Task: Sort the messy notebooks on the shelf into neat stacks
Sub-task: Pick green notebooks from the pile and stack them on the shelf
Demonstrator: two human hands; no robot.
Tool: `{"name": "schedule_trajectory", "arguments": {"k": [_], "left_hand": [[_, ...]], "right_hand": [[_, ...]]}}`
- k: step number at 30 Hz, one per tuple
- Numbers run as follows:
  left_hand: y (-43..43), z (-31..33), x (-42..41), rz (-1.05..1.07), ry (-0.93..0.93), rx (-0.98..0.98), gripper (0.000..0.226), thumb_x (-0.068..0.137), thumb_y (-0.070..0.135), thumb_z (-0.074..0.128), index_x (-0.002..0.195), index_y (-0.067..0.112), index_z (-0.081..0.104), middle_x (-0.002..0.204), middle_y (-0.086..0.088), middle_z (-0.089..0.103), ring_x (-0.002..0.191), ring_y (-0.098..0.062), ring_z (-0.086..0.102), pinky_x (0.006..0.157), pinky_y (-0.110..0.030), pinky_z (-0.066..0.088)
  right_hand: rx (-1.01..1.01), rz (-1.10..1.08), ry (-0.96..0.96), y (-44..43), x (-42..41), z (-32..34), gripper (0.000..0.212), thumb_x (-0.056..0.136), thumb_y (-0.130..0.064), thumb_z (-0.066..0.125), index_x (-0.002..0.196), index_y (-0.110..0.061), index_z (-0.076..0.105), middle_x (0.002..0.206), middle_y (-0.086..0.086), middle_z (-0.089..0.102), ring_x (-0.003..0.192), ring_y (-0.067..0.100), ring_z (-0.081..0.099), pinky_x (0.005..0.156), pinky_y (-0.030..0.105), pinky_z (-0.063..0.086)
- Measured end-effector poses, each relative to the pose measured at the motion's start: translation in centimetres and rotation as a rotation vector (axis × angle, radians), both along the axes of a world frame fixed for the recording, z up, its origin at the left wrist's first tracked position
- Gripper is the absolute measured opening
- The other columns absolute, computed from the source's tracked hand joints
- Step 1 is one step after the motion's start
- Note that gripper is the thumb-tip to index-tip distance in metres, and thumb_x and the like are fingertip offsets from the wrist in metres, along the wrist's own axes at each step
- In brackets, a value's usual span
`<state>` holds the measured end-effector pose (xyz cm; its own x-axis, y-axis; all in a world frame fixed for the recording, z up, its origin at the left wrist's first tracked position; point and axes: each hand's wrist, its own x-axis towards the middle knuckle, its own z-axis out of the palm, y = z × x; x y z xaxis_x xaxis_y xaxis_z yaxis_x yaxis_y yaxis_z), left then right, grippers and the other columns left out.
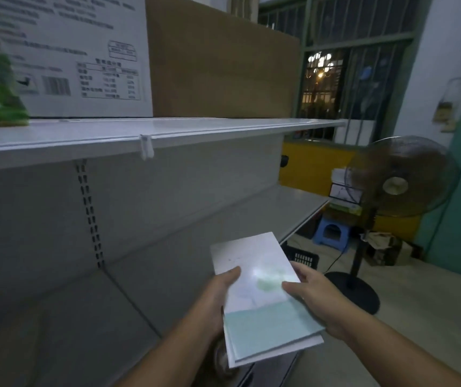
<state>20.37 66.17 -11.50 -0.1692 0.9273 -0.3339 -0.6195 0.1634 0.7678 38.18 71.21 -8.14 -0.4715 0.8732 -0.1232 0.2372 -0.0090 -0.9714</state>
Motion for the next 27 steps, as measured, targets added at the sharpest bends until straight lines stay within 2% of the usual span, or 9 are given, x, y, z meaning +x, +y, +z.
{"name": "schedule_trajectory", "arguments": {"k": [3,9,11,16,19,21,23,25,27], "left_hand": [[7.1,-0.3,-1.0,0.072,0.068,-0.029,0.037,0.086,0.027,0.063,0.116,0.006,0.063,0.106,-0.02,0.07,0.093,-0.041,0.068,0.084,-0.051,0.054],[19.3,-1.6,-1.1,0.133,0.143,-0.009,0.039,0.081,0.026,0.068,0.112,0.004,0.067,0.106,-0.015,0.071,0.096,-0.036,0.067,0.09,-0.046,0.052],[22.2,-2.2,-1.1,0.193,0.172,-0.034,0.039,0.077,0.023,0.071,0.11,0.002,0.068,0.103,-0.014,0.071,0.094,-0.033,0.066,0.088,-0.044,0.053],[28.9,-2.4,-0.3,0.205,0.176,-0.042,0.029,0.083,0.02,0.066,0.107,0.003,0.065,0.099,-0.017,0.07,0.088,-0.033,0.067,0.079,-0.041,0.055],[33.0,-2.4,1.1,0.128,0.072,-0.002,0.032,0.091,0.025,0.053,0.106,-0.002,0.063,0.078,-0.015,0.074,0.074,-0.028,0.069,0.066,-0.032,0.057],[36.5,-1.8,1.5,0.09,0.052,-0.032,0.024,0.091,0.012,0.052,0.105,-0.004,0.063,0.066,-0.013,0.072,0.073,-0.03,0.064,0.067,-0.035,0.052],[40.9,-1.3,1.8,0.073,0.121,-0.066,0.019,0.088,0.002,0.055,0.105,-0.001,0.065,0.069,-0.013,0.073,0.077,-0.03,0.064,0.07,-0.037,0.052],[46.2,-2.2,2.3,0.132,0.249,-0.069,0.025,0.084,-0.002,0.059,0.108,0.005,0.064,0.081,-0.012,0.074,0.083,-0.03,0.065,0.073,-0.039,0.054],[51.3,-3.0,3.3,0.193,0.373,-0.079,0.05,0.071,0.003,0.07,0.12,0.008,0.06,0.102,-0.013,0.07,0.093,-0.031,0.065,0.078,-0.04,0.055]], "right_hand": [[-0.036,0.006,-0.05,6.0,-0.5,0.3,0.028,0.098,-0.011,0.046,0.121,-0.023,0.056,0.106,0.002,0.071,0.091,0.025,0.069,0.079,0.037,0.055],[-0.044,-0.057,-0.047,16.8,-0.9,-0.3,0.03,0.098,-0.008,0.041,0.111,-0.027,0.059,0.099,0.005,0.072,0.079,0.024,0.069,0.059,0.024,0.053],[-0.074,-0.043,-0.06,19.7,-0.8,-1.0,0.035,0.095,-0.004,0.041,0.117,-0.025,0.059,0.1,0.006,0.073,0.083,0.027,0.07,0.064,0.025,0.053],[-0.061,0.011,-0.108,28.0,-0.3,-2.3,0.038,0.097,-0.011,0.044,0.124,-0.037,0.052,0.111,-0.008,0.069,0.095,0.013,0.069,0.083,0.028,0.054],[-0.056,-0.006,-0.085,34.6,0.4,-2.6,0.036,0.096,-0.005,0.047,0.125,-0.023,0.057,0.104,-0.005,0.07,0.088,0.012,0.068,0.072,0.021,0.054],[-0.024,-0.021,-0.086,39.8,0.7,-2.6,0.038,0.094,-0.005,0.051,0.131,-0.013,0.053,0.115,-0.003,0.065,0.101,0.013,0.063,0.078,0.019,0.049],[0.02,-0.05,-0.099,45.8,1.0,-3.0,0.046,0.093,-0.007,0.055,0.138,-0.01,0.045,0.134,0.004,0.052,0.117,0.015,0.05,0.086,0.018,0.038],[0.022,-0.04,-0.071,51.5,1.3,-3.7,0.04,0.092,-0.006,0.055,0.132,-0.009,0.049,0.126,0.006,0.053,0.105,0.012,0.049,0.075,0.012,0.042],[-0.013,-0.035,-0.088,56.6,1.6,-4.6,0.028,0.092,-0.004,0.054,0.119,-0.011,0.056,0.111,0.003,0.057,0.091,0.013,0.053,0.063,0.009,0.046]]}}
